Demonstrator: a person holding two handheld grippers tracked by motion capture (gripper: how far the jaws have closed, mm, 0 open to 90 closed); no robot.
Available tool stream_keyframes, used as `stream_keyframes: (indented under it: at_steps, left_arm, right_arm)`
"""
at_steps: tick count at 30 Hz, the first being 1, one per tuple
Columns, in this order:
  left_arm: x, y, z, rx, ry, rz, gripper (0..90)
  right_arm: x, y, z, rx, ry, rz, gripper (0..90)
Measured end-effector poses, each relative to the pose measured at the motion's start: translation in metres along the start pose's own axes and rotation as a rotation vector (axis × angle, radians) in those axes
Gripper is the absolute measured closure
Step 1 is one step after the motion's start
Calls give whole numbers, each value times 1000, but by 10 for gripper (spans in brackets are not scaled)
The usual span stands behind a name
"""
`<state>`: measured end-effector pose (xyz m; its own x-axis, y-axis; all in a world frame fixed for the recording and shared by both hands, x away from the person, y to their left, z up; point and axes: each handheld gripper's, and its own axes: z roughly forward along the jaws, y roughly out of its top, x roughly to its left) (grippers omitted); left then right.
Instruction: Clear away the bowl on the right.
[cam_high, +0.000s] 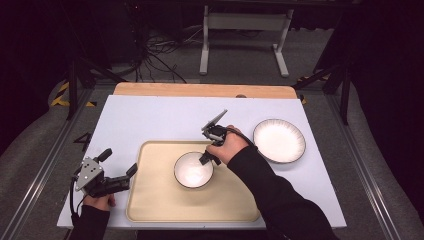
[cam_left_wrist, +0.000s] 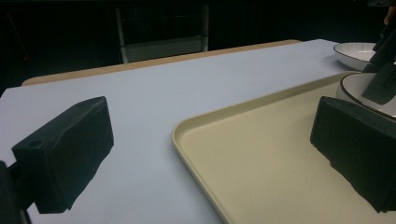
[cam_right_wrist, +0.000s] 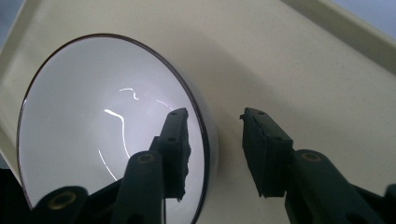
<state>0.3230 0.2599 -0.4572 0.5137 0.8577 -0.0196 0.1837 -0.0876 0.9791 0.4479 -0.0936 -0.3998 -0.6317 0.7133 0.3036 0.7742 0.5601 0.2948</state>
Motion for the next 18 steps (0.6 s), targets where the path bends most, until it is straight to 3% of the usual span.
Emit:
stream_keyframes:
  at_steps: [4, 7, 8, 9, 10, 18]
  left_arm:
    - [0, 0, 0, -1, 2, 0, 1]
    - [0, 0, 0, -1, -1, -1, 1]
    - [0, 0, 0, -1, -1, -1, 1]
    - [0, 0, 0, -1, 1, -2, 1]
    - [0, 0, 0, 0, 1, -1, 1]
    - [0, 0, 0, 0, 4, 3, 1]
  right_arm:
    - [3, -1, -5, -40, -7, -20, 524]
    - [7, -5, -13, -115, -41, -70, 433]
    - [7, -5, -13, -115, -41, -70, 433]
    - [11, -9, -19, -161, -52, -93, 431]
    - [11, -9, -19, -161, -52, -93, 413]
    - [17, -21, -36, -312, -51, -179, 360]
